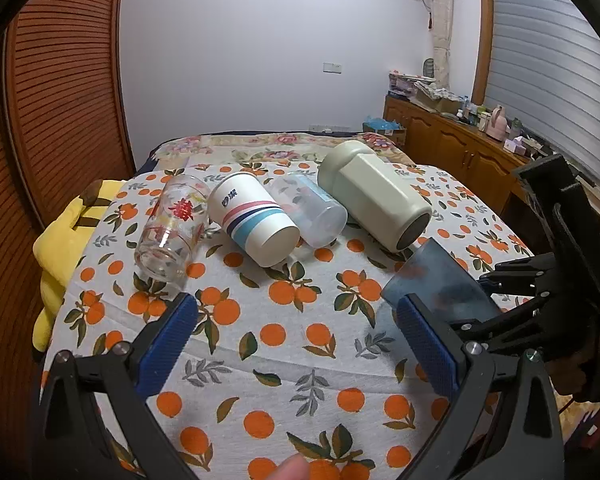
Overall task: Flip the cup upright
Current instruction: 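Rotate the held blue cup upright with the right gripper, lowering it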
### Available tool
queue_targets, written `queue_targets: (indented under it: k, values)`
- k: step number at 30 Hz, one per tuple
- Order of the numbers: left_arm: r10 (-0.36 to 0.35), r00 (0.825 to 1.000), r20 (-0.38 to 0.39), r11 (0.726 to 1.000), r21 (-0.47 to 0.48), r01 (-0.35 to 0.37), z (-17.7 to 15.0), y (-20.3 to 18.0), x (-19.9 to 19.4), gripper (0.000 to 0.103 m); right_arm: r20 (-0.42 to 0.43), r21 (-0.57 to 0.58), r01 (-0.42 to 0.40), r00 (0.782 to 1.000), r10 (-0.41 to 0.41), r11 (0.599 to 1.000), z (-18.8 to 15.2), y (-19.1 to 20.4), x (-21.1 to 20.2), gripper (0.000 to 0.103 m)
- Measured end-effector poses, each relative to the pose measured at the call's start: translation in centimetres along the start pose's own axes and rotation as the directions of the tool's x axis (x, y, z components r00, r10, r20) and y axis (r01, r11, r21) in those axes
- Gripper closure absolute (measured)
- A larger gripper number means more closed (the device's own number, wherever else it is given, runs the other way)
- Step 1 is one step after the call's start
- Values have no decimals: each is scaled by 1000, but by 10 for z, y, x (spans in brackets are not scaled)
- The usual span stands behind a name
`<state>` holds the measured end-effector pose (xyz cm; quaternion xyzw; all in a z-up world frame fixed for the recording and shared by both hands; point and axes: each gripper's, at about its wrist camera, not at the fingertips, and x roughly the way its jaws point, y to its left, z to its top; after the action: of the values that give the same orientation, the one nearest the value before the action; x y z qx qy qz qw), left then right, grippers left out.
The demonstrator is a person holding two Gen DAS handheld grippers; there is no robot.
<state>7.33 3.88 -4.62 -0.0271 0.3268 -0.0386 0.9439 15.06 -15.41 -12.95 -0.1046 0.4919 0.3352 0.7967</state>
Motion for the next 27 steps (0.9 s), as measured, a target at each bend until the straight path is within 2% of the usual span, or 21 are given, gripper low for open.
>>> queue_targets:
  k: [2,4,12,21,27]
  values:
    - [-3,1000,-2,1000,-2,3,0,0,0,2,4,-2,14,1000,-14,1000,1,0,0,34]
    - [-5,1000,-5,1000,-4,5,1,-1,1,2,21,-11,34,999,-34,999,2,2,-4,27]
    - [-29,999,-29,1000,-10,28,8,-10,4,2,97,-12,40,995,-38,999,-9,-1,-39,25]
    - [-78,987,-137,997,-9,78,17,-43,25,2,233,35,125,964,-130,992,-33,-20,-86,24]
    - [-121,965,-231,991,-77,105,25,-59,47,3,265,86,134,952,-152,987,-48,-43,-95,24]
